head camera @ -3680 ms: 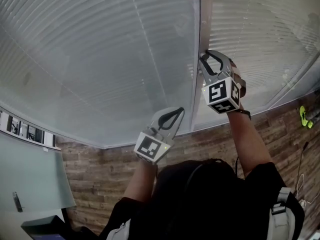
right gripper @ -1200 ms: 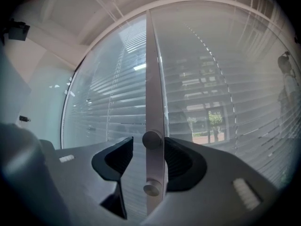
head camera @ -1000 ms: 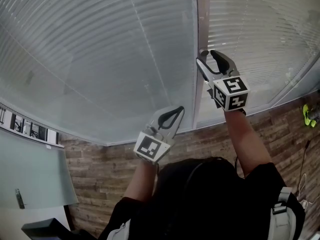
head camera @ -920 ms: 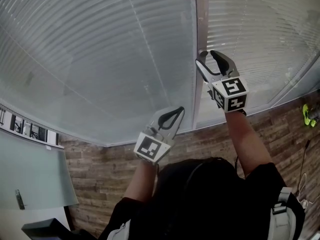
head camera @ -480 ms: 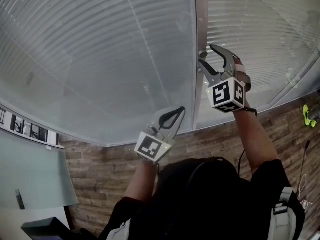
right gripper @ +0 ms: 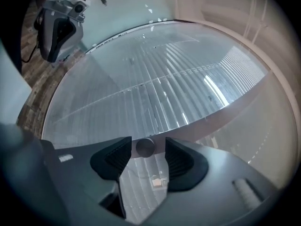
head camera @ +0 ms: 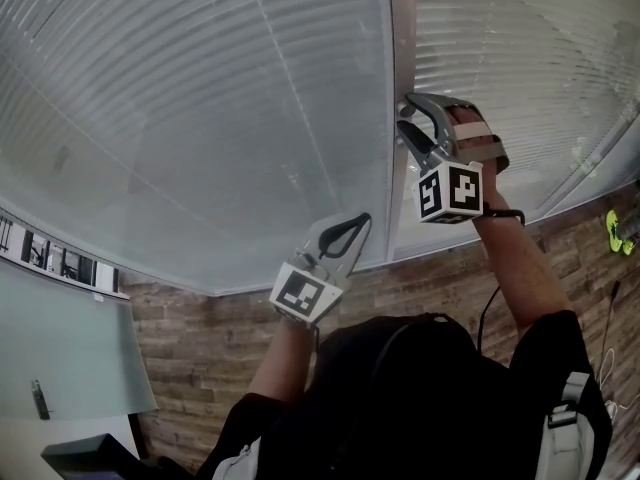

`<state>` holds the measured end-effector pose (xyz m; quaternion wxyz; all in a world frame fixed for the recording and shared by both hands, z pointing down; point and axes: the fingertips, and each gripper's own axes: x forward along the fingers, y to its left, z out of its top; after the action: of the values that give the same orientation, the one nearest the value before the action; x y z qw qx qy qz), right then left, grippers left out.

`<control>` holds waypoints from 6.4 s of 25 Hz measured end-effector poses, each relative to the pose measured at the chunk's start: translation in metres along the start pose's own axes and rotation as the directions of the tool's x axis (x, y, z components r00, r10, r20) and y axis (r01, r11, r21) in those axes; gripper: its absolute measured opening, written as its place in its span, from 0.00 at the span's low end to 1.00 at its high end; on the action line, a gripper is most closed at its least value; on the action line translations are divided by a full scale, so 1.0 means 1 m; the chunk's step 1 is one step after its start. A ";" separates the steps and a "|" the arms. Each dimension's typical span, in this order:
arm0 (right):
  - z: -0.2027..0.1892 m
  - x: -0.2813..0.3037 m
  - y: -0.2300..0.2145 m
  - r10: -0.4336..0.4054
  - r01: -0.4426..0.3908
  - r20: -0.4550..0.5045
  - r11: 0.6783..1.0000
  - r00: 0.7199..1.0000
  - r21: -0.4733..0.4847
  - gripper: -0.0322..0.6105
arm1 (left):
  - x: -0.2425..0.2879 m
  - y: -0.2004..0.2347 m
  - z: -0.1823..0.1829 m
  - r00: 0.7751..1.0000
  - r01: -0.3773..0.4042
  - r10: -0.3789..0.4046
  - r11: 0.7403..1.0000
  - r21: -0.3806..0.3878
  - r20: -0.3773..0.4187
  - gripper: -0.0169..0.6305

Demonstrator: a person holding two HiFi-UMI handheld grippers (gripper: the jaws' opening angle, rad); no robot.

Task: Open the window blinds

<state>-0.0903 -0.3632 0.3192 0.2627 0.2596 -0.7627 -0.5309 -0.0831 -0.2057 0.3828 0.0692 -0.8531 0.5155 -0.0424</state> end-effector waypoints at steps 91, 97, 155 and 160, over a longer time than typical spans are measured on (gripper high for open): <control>-0.025 0.008 -0.015 -0.187 0.024 0.032 0.293 0.982 0.956 0.26 | -0.018 0.004 -0.010 0.999 -0.032 0.032 0.999 -0.012 -0.020 0.03; -0.024 0.008 -0.014 -0.186 0.028 0.034 0.321 0.982 0.947 0.26 | -0.017 0.004 -0.009 0.999 -0.032 0.032 0.999 -0.006 -0.019 0.03; -0.012 0.010 0.007 -0.046 0.031 -0.181 0.996 0.982 -0.082 0.27 | -0.042 0.037 -0.019 0.990 0.138 -0.138 0.990 -0.033 -0.004 0.03; -0.012 0.011 0.009 -0.038 0.022 -0.181 0.996 0.983 -0.087 0.25 | -0.044 0.042 -0.023 0.990 0.142 -0.141 0.990 -0.026 0.010 0.03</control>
<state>-0.0915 -0.3757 0.3329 0.3343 0.3074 -0.7082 -0.5406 -0.1438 -0.1877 0.3985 0.0565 -0.8885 0.4538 -0.0368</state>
